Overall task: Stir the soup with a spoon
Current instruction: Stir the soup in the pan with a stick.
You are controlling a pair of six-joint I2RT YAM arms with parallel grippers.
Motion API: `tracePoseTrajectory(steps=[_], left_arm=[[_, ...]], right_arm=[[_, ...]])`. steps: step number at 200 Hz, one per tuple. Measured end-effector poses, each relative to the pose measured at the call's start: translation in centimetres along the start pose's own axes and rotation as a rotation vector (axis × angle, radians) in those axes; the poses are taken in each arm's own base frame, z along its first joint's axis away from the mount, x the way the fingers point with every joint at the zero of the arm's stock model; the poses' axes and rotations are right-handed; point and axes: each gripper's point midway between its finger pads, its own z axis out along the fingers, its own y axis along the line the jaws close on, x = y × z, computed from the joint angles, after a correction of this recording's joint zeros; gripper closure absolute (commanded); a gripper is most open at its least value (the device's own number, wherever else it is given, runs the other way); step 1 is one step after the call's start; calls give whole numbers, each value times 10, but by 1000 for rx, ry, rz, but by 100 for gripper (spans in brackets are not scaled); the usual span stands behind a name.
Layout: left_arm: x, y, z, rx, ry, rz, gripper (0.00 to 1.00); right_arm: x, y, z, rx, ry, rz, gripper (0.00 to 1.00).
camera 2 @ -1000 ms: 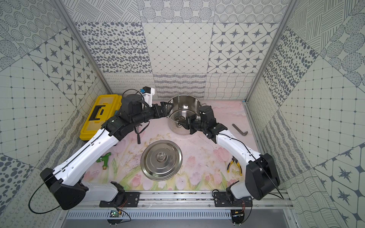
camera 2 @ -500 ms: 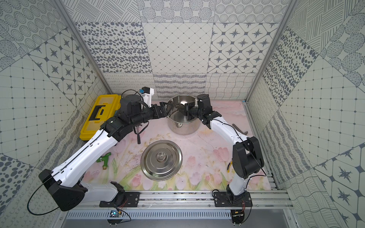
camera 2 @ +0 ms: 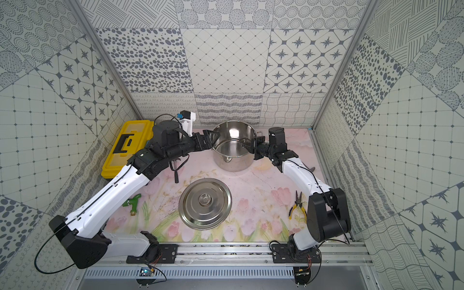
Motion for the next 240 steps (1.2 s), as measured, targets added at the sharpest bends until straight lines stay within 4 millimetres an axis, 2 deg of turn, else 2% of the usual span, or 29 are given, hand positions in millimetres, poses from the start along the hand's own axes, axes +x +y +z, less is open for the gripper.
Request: tracePoseTrajectory(steps=[27,49,85,111,147,180,189,193,198,210,240], left_arm=[[0,0,0,0,0,0,0],[0,0,-1,0,0,0,0],[2,1,-2,-1,0,-5,0],[3,1,-3,-1,0,-10,0],[4,2,-6,0,-2,-15,0],[3,1,-9,3,-5,-14,0],[2,1,-10,1,-8,-13,0],[2,0,-11,2,-10,-13,0],[1,0,-12,3,-14,-12,0],[-1,-1,-15,4,-21,-11,0],[-1,-2,-18,4,-27,-11,0]], right_arm=[[19,-5,-17,-11,16,-17,100],[39,-13,-21,-7,43,-36,100],[78,-39,-4,58,115,-45,100],[92,-50,16,95,149,-48,100],[86,-39,49,100,146,-40,100],[83,-30,56,105,142,-36,100],[83,-15,64,93,149,-40,100],[85,1,72,66,163,-60,100],[82,11,83,48,165,-72,100],[73,23,93,25,163,-88,100],[39,24,93,35,117,-63,100]])
